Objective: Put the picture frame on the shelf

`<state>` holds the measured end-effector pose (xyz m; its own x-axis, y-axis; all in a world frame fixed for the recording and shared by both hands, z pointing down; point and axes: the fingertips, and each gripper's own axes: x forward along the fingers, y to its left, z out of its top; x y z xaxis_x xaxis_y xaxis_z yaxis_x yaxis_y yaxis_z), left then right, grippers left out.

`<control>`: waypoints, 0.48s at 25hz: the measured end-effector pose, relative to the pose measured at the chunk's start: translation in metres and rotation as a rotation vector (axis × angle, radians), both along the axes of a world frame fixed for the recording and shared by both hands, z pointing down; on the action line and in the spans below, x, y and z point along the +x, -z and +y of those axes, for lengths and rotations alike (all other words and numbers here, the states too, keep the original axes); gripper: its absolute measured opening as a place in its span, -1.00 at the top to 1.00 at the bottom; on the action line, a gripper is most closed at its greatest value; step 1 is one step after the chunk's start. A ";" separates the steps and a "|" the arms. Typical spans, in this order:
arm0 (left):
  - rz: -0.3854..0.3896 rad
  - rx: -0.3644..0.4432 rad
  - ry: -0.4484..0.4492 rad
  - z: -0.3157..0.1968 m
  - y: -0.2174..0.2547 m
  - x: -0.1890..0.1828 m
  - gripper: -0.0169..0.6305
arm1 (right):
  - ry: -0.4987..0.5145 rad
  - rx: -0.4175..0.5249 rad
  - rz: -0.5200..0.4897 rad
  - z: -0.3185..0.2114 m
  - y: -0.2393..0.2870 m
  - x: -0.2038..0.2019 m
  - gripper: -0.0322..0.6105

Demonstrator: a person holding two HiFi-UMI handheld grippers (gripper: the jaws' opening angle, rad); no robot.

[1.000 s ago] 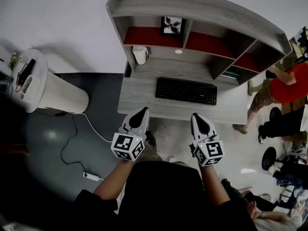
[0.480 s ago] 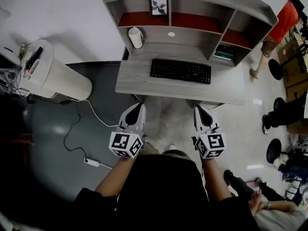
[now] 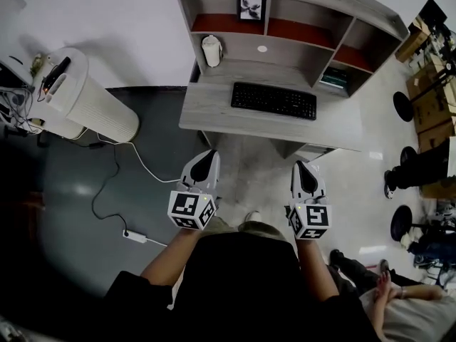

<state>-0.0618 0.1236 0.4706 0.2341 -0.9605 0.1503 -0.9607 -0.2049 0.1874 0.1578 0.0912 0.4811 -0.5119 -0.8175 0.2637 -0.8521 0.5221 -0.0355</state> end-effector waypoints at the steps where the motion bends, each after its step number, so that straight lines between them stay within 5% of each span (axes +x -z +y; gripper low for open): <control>1: 0.002 0.000 -0.001 0.003 -0.001 -0.001 0.90 | -0.002 0.001 0.003 0.004 0.000 -0.002 0.87; 12: -0.017 0.043 0.003 0.020 0.006 0.007 0.90 | 0.014 0.036 0.008 0.022 0.011 0.003 0.87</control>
